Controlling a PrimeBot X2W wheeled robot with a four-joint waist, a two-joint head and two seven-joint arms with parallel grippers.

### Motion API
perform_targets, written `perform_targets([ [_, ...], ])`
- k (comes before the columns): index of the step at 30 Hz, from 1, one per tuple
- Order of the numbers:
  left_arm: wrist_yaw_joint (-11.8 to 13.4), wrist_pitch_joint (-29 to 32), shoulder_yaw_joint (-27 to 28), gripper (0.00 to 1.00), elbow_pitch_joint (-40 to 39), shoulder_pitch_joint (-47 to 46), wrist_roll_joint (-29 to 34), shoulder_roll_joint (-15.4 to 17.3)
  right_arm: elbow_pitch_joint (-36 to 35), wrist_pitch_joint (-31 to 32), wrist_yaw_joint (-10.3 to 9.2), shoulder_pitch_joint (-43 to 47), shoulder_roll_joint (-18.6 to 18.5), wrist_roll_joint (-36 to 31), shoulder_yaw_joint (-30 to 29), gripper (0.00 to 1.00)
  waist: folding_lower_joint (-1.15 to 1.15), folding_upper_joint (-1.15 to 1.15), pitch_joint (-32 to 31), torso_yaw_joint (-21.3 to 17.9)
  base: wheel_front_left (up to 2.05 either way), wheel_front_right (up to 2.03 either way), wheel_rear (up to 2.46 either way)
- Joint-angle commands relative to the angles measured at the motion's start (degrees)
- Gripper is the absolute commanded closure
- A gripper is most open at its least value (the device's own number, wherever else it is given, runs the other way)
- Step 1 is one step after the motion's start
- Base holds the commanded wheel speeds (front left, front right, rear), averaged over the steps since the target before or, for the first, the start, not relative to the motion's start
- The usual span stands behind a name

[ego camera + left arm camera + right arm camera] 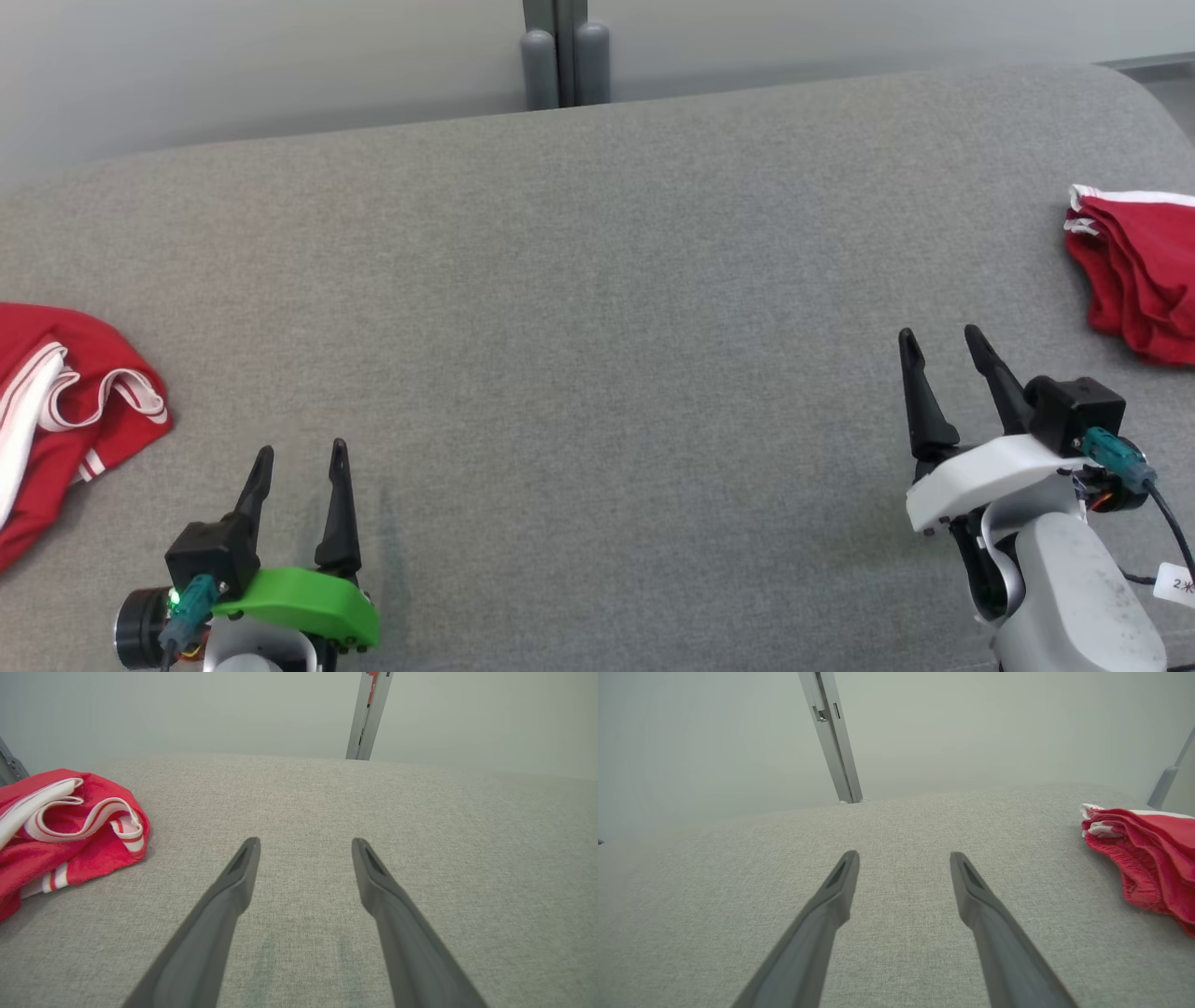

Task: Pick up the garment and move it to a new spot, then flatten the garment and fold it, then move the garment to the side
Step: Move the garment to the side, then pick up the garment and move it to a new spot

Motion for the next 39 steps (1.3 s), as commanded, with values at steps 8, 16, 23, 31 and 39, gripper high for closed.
perform_targets([
  [8,0.1,0.0,1.2,0.0,-0.5,3.8,0.1,-0.5,-1.0,-0.2,-0.11,5.5,-0.3,2.6,0.9,0.0,0.0,0.0,-4.4,1.6,0.0,0.0,0.0],
  [16,0.1,0.0,1.0,0.0,-1.2,6.0,0.3,-0.7,-1.9,-0.2,-0.1,8.7,-0.2,3.7,1.2,0.0,0.0,0.0,-5.7,2.1,0.0,0.0,0.0],
  [23,0.1,0.0,0.5,0.0,-1.4,5.0,-0.9,-0.7,-2.1,-0.2,-0.1,8.6,-0.2,3.7,2.2,0.0,0.0,0.0,-5.0,4.3,0.0,0.0,0.0],
  [31,0.3,0.0,1.3,0.0,-0.1,3.2,-1.6,-0.7,-2.1,-0.2,-0.1,7.3,-0.2,3.7,3.9,0.0,0.0,0.0,-2.4,12.9,0.0,0.0,0.0],
  [39,0.6,0.0,3.4,0.0,1.6,2.8,-2.8,-0.7,-0.8,-0.2,-0.09,5.4,-0.2,4.3,5.5,0.0,0.0,0.0,-0.5,22.9,0.0,0.0,0.0],
])
